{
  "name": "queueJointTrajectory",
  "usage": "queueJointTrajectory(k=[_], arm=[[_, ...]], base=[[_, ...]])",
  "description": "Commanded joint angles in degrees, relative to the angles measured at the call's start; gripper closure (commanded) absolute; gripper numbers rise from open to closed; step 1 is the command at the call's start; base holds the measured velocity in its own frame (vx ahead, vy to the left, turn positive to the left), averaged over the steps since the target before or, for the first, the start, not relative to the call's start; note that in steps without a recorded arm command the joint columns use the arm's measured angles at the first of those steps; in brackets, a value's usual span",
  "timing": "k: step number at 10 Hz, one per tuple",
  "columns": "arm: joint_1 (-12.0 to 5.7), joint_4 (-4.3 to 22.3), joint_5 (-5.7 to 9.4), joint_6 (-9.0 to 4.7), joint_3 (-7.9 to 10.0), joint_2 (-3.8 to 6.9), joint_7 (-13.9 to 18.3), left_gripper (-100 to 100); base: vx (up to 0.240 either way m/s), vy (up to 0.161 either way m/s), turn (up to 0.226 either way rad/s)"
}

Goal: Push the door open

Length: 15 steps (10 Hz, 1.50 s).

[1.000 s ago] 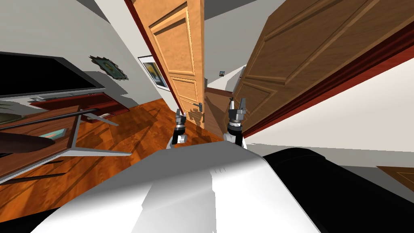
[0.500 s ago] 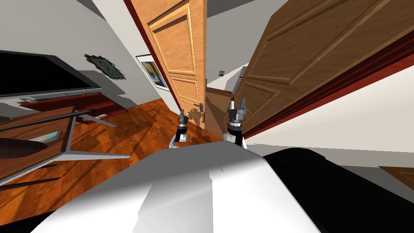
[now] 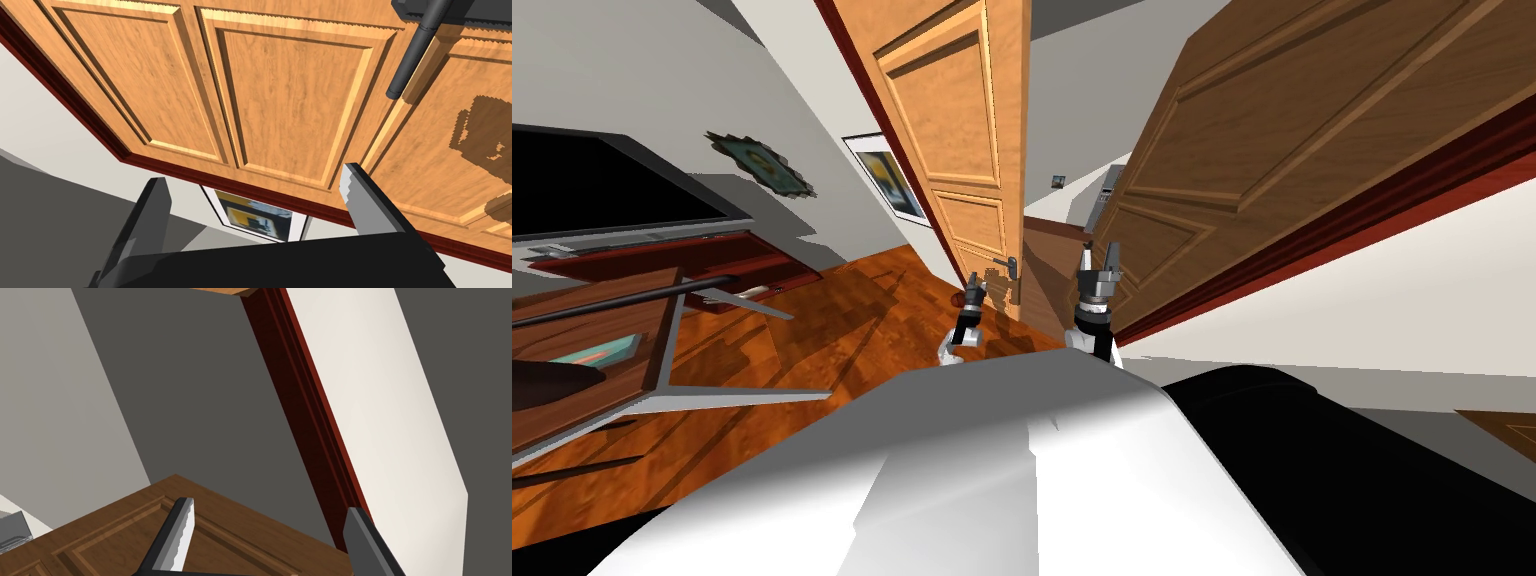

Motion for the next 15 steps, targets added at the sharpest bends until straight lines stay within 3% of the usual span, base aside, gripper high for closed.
queueJointTrajectory(k=[1, 2, 3, 4, 7, 8, 10, 12, 15], arm=[[-2.23, 2.9, -0.29, 0.3, -0.41, 0.17, 0.6, -100], [-2.23, 3.4, -0.29, 0.3, -0.41, 0.17, 0.6, -100], [-3.92, 5.5, -0.63, 0.5, -0.9, 0.16, 1.0, -100], [-3.92, 6.0, -0.63, 0.5, -0.9, 0.16, 1.0, -100], [-8.87, 12.5, -1.62, 1.11, -2.36, -0.02, 2.1, -100], [-8.87, 13.8, -1.62, 1.11, -2.36, -0.02, 2.1, -100], [-12.05, 18.3, -2.25, 1.5, -3.3, -0.26, 2.9, -100], [-12.05, 18.8, -2.25, 1.5, -3.3, -0.26, 2.9, -100], [-16.54, 25.5, -3.14, 2.04, -4.63, -0.77, 3.9, -100]], base=[[0.044, 0.058, -0.027], [0.031, 0.052, -0.025], [0.043, 0.06, -0.035], [0.044, 0.045, -0.024], [0.068, 0.077, -0.047], [0.064, 0.093, -0.024], [0.061, 0.078, -0.043], [0.031, 0.043, -0.009], [0.06, 0.07, -0.05]])
